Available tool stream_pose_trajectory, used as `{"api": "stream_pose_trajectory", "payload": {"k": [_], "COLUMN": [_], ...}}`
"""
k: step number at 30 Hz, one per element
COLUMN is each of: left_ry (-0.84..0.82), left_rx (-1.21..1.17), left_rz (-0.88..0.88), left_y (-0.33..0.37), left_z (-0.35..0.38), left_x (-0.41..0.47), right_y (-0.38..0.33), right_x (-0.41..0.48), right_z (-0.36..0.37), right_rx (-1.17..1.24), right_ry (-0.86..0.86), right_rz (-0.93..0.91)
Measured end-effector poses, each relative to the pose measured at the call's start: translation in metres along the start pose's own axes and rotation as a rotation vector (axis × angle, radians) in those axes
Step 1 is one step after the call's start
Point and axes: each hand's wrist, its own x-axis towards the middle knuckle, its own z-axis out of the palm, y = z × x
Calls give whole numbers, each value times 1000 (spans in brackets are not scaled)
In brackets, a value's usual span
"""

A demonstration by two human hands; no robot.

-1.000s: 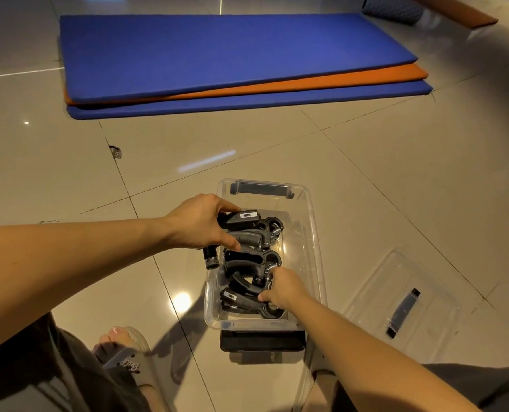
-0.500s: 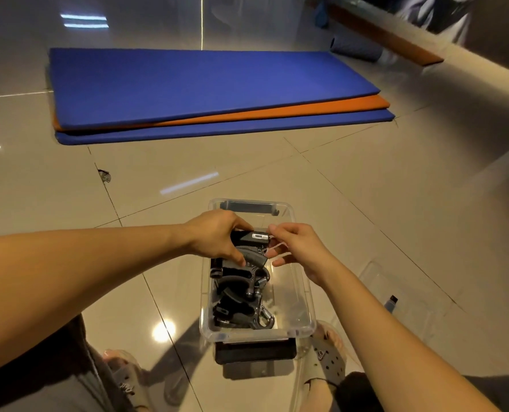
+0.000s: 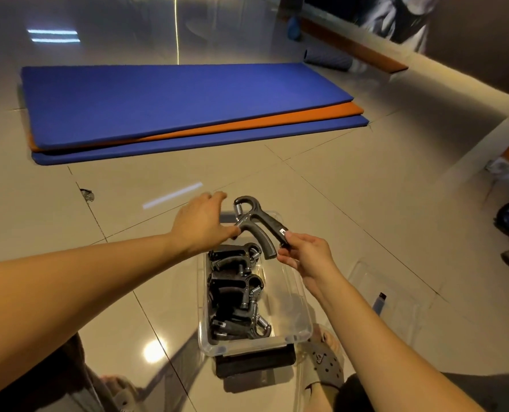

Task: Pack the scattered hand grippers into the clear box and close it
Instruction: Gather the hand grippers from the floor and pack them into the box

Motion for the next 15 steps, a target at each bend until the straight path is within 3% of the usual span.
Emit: {"api": "stream_pose_trajectory", "payload": {"k": [2, 4, 9, 12, 15], "left_ry": [-184, -283, -249, -313, -260], "left_rx": [-217, -435, -730, -787, -777], "left_rz": [-137, -145, -208, -282, -294], "left_y": [-2, -2, 8, 10, 12], "left_z": [2, 3, -2, -1, 5], "left_x": [-2, -5, -2, -3, -8], "right_y": [5, 11, 26, 36, 44], "right_x": [-6, -13, -26, -31, -33], "right_z": [4, 9, 24, 31, 34], "right_rx": [160, 272, 331, 353, 348], "right_ry": [14, -26, -130, -154, -189], "right_rz": [44, 93, 165, 181, 170]}}
